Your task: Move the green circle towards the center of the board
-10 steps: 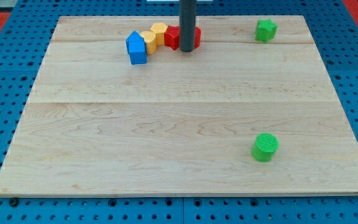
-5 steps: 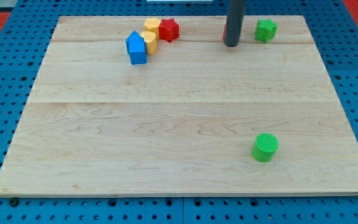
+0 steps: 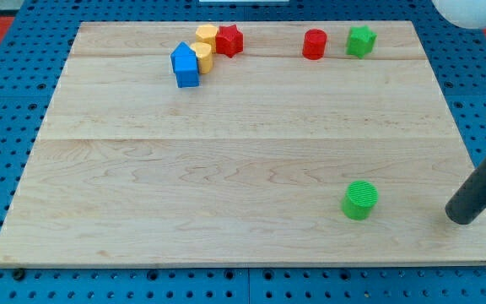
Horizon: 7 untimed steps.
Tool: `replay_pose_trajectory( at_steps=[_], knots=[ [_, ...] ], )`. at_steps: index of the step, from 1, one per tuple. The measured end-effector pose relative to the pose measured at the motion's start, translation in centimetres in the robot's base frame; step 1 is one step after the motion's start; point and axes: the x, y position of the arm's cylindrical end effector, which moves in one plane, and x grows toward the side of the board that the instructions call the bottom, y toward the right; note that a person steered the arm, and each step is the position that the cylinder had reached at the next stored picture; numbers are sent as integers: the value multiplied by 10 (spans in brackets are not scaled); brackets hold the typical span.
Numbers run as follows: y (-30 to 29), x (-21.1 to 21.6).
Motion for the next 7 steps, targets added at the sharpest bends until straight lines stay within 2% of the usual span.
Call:
replay_pose_trajectory(
  at_steps=[2,5,6,7],
  knots=[
    [0,-12],
    [-3,-51],
    [-21,-57],
    [-45,-42]
  ],
)
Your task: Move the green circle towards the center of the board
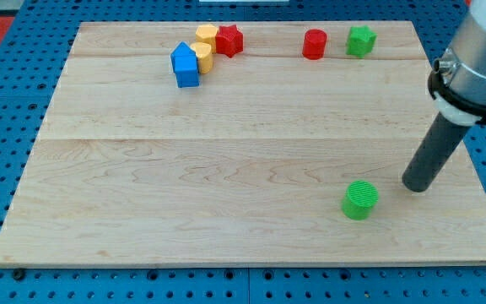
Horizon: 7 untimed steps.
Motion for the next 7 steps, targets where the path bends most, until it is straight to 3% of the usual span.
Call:
replay_pose_trajectory(
  at_steps=[5,7],
  knots=[
    [-30,-50],
    [-13,-7]
  ],
)
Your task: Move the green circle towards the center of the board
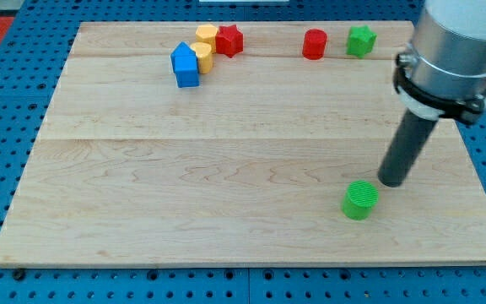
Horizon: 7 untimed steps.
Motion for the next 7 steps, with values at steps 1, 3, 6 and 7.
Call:
replay_pose_trajectory(
  at_steps=[1,3,6,7],
  knots=[
    [18,43],
    [-46,35],
    [-97,-22],
    [-97,-23]
  ],
)
